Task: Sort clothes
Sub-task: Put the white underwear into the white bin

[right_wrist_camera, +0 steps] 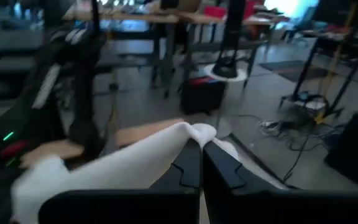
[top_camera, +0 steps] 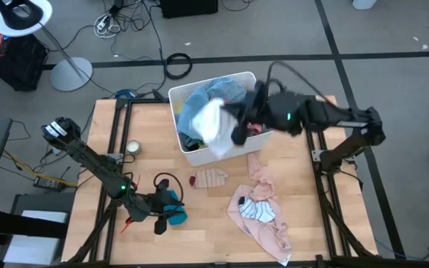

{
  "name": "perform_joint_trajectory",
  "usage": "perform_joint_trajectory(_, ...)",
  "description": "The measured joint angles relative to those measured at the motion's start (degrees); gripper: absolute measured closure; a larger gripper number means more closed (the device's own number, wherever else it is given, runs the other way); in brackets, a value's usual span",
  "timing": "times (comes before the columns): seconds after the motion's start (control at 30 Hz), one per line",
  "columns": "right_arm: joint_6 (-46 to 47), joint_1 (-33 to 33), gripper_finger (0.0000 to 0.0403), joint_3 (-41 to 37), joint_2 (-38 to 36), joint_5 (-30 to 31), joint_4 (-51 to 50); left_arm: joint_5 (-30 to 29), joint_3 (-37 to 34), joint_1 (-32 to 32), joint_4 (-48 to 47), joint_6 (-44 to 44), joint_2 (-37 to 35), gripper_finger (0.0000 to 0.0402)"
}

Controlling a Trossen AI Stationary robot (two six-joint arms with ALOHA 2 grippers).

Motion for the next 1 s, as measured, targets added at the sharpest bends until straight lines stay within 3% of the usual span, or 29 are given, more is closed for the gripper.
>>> perform_joint_trajectory(0.23,3.3,-12.4,0.0398,-0.8,1.0,-9.2,0.7,-0.6,0.0,0.0,0.0,1.3,0.0,0.0266)
perform_joint_trajectory(0.4,9.4,-18.1,0.0368,-5.0,3.9,-14.9,-2.4,-0.6,0.0,0.0,-0.1,1.3,0.0,0.0266)
perform_joint_trajectory(0.63,13.2,-20.6,0.029,-10.2,11.4,-17.6,-4.0,-0.6,0.0,0.0,-0.2,1.3,0.0,0.0266)
perform_joint_trajectory(1.0,17.0,-22.5,0.015,-10.0,25.0,-24.9,-2.6,-0.5,0.0,0.0,-0.1,1.3,0.0,0.0265)
